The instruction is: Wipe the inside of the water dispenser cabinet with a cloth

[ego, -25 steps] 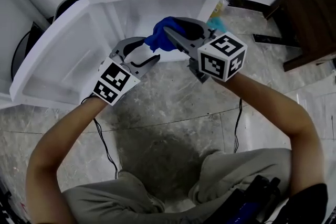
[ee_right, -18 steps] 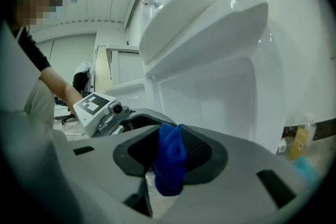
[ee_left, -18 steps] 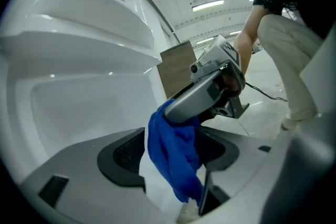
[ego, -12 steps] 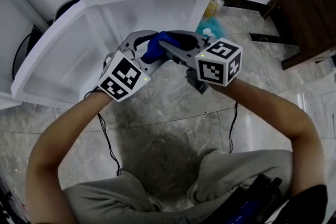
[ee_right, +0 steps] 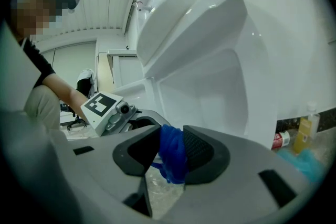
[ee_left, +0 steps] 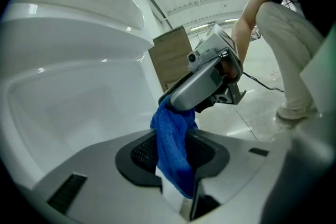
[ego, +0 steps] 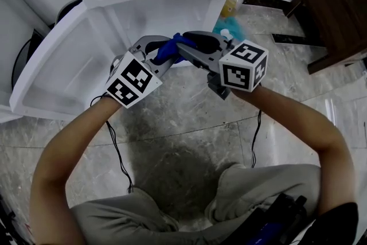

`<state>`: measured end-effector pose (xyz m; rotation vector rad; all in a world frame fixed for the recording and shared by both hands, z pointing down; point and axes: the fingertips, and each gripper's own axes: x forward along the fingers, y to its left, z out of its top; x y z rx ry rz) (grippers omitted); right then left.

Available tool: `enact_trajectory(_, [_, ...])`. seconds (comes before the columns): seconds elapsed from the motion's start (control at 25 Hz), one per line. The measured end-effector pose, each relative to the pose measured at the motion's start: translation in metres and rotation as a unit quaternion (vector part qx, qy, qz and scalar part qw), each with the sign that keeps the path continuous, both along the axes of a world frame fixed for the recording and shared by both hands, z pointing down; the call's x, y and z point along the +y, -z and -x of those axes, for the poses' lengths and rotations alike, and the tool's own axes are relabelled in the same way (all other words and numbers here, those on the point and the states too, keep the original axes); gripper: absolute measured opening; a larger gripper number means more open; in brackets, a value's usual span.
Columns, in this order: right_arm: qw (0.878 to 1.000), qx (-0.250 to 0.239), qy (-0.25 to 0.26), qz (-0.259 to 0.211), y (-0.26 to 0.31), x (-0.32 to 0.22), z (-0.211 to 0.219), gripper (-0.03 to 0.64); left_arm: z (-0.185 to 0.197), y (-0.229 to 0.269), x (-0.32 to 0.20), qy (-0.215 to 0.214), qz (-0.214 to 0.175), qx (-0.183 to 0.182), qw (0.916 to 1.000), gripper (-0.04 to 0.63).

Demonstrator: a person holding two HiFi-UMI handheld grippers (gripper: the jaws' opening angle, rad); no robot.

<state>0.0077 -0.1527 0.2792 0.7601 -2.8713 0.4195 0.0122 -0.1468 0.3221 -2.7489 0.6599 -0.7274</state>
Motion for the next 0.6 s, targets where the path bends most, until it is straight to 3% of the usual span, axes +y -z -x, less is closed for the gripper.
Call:
enact_trajectory(0.16, [0.999, 0.024, -0.004, -0.023, -0.005, -0.003, -0.012, 0.114, 0.005, -0.006, -0.009, 0.008, 0.005, -0.004, 0.9999, 0.127])
enact_trajectory(0.32, [0.999, 0.027, -0.029, -0.013, -0.014, -0.01, -0.034, 0.106, 0.011, -0.018, -0.016, 0.023, 0.016, -0.008, 0.9996, 0.127])
enact_trajectory(0.44, [0.999, 0.029, -0.034, -0.013, -0.02, -0.012, -0.046, 0.014, 0.012, -0.026, -0.023, 0.03, 0.018, -0.014, 0.9993, 0.127])
enact_trajectory(0.6, [0.999, 0.046, -0.006, -0.015, -0.033, 0.0, -0.045, -0.002, 0.008, -0.037, -0.04, 0.043, 0.026, -0.013, 0.9986, 0.127])
